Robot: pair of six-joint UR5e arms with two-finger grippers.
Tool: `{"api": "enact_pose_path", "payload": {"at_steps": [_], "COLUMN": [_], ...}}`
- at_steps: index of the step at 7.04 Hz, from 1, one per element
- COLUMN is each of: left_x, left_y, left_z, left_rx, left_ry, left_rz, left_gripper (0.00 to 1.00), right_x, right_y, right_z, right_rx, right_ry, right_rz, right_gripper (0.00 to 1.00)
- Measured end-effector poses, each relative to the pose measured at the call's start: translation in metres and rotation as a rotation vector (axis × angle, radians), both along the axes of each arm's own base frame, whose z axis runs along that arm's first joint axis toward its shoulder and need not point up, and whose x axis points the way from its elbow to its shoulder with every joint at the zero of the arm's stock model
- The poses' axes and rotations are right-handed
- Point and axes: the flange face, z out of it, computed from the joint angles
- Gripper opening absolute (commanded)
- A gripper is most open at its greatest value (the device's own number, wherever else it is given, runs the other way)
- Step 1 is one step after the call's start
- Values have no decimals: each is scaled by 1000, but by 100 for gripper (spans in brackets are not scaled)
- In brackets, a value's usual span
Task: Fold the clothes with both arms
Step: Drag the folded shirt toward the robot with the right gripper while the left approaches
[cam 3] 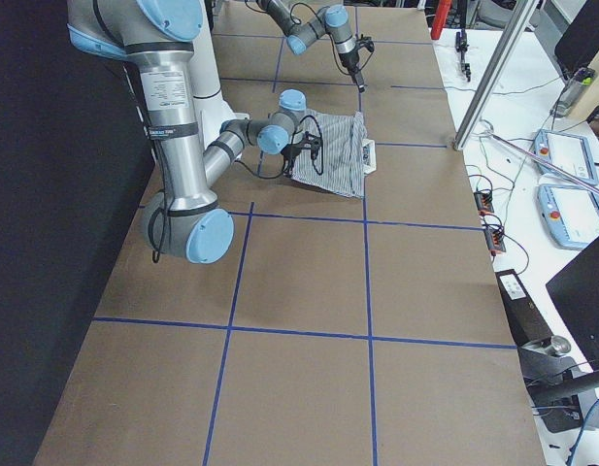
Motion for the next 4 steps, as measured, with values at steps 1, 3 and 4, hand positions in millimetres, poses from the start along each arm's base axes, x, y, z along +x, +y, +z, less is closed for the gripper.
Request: {"api": "enact_pose_path", "payload": {"at_steps": [1,3,4], "left_x": [4,12,16], "left_y": [4,12,16], "left_z": [-1,-7,-10], "left_rx": [-6,-6,-7], "left_ry": [6,18,24], "left_rz": [1,11,15], "left_gripper": [100,100,100], "right_x": [2,-16,-17], "right_y": [37,115,140], "right_z": [5,8,2], "right_rx": [-36,-103,-116], "right_ry": [14,44,43], "right_rz": [-34,-97,-117], "right_gripper": [0,83,100]}}
